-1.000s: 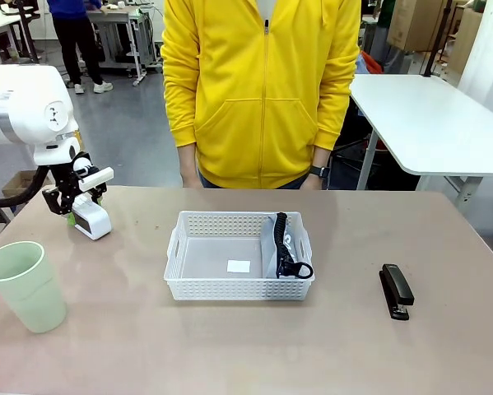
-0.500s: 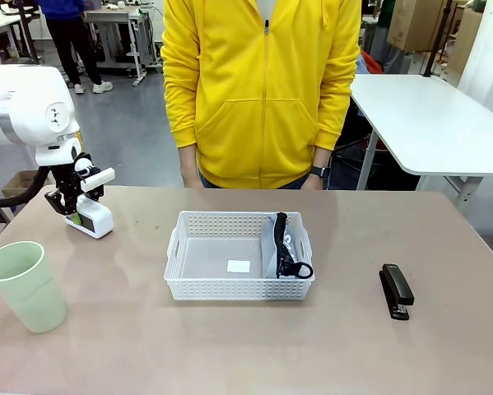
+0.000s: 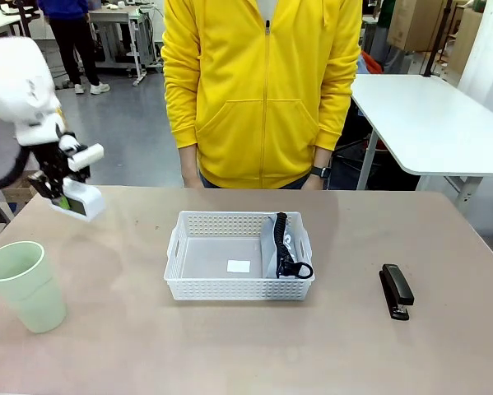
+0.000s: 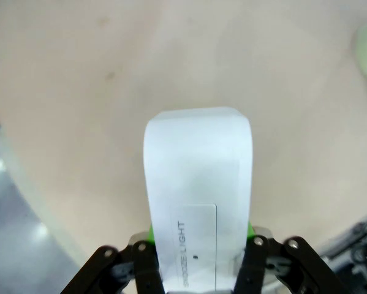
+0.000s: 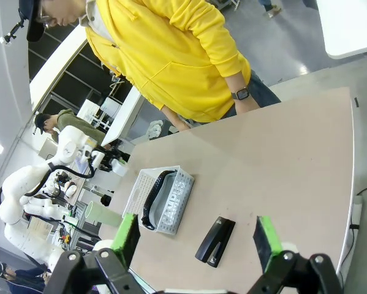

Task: Efficiently arrange items inside the basket to fit them all.
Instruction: Pick up the Digital clock and place it inside the Organizing basket.

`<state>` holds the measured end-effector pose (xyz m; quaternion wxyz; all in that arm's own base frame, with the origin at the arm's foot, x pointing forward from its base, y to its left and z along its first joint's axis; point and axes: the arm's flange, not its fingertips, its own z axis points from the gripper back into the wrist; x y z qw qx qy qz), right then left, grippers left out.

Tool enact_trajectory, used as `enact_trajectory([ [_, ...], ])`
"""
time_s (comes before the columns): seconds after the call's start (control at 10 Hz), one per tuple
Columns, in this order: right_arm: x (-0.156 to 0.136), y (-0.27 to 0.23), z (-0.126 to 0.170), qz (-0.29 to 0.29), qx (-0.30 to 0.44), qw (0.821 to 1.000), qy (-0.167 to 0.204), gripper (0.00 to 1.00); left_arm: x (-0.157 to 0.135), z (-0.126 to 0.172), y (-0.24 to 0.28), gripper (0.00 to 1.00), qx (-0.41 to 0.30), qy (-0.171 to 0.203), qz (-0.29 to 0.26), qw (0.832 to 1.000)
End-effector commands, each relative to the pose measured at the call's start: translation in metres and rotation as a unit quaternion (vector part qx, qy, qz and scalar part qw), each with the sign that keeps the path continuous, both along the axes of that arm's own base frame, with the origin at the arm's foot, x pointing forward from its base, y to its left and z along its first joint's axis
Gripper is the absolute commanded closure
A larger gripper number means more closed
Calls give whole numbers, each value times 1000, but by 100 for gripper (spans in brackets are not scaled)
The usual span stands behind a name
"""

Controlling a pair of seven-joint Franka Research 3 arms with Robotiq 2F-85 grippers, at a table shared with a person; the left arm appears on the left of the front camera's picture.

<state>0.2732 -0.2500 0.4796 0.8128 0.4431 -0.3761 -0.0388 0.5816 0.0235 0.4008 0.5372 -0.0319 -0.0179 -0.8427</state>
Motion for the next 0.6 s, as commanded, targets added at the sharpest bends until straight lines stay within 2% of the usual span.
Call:
enact_trajectory([
  [0.0,3,-2,2,0,-1,1000,-18,0,-65,54,6,100,-13,-63,65,996],
  [0.1,3,-2,2,0,-1,1000,-18,0,-83,65,10,100,-22,-82,90,992],
  [0.3,3,-2,2,0,-1,1000,-18,0,-110,78,29,100,-60,-97,161,980],
  [0.5,3,-2,2,0,-1,1000,-18,0,-117,81,45,100,-121,-101,176,972],
])
